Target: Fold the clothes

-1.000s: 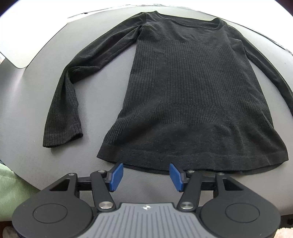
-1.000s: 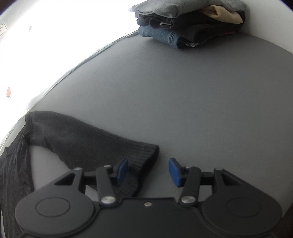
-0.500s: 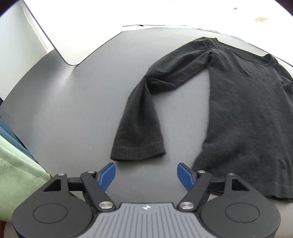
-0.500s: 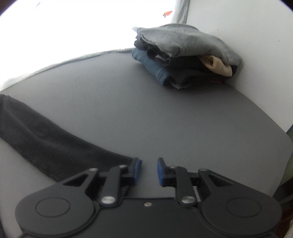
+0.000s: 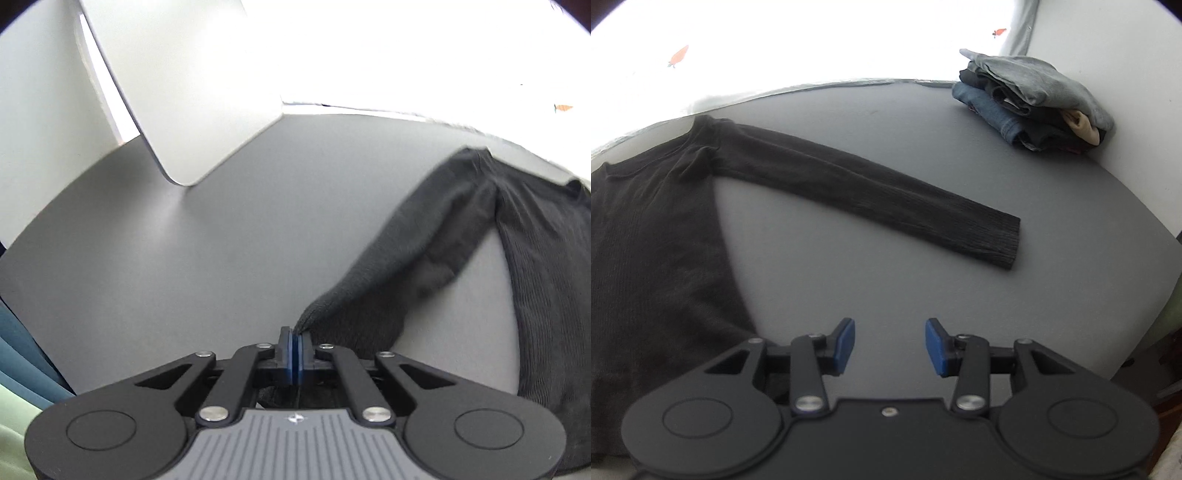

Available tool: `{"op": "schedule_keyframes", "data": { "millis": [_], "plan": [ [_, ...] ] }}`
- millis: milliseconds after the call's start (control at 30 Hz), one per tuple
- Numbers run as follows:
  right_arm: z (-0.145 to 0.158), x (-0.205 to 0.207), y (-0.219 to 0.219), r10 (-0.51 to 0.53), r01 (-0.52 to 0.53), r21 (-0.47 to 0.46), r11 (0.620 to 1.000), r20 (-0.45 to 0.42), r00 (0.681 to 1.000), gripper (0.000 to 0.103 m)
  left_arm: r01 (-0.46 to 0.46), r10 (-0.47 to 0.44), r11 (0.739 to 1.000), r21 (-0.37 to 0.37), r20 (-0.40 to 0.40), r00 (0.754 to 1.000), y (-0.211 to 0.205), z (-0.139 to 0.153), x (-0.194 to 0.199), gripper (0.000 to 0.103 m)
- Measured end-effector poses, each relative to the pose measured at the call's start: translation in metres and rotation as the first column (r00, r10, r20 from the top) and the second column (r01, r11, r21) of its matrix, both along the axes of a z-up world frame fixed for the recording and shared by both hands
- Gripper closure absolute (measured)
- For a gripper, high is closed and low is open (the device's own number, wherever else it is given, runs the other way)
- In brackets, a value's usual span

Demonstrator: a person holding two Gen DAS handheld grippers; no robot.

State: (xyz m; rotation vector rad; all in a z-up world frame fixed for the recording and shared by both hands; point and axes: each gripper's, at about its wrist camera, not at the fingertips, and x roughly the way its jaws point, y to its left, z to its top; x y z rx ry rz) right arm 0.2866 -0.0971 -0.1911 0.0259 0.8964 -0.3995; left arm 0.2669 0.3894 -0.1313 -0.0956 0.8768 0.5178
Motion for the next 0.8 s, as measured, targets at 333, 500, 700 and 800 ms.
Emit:
{"op": "schedule_keyframes", "data": {
  "millis": [333,500,700,800],
  "plan": [
    [-0.006,-0.013,0.040,-0.026,0.027,0.051,0.998,-0.010,1.000,0.055,0.027,-0.034,0.994,-0.110,-0.061,0.998,0.067,0.002,-0.006,0.047],
    [-0.003,-0.012,0.036,-0.023,0.022,0.092,0.995,0.007,1.000,0.048,0.183,-0.200,0.915,-0.361,-0.009,0.980,0.014,-0.015,-0.003,0.039],
    [-0.025,0.009,0.016,0.003,0.004,0.221,0.975,-0.034,0.999,0.042,0.473,-0.539,0.774,-0.421,-0.045,0.841,-0.090,-0.047,0.024,0.028],
    [-0.034,0.016,0.011,0.032,-0.017,0.251,0.968,-0.055,0.998,0.061,0.563,-0.645,0.728,-0.392,-0.112,0.756,-0.140,-0.064,0.032,0.039]
  ]
}}
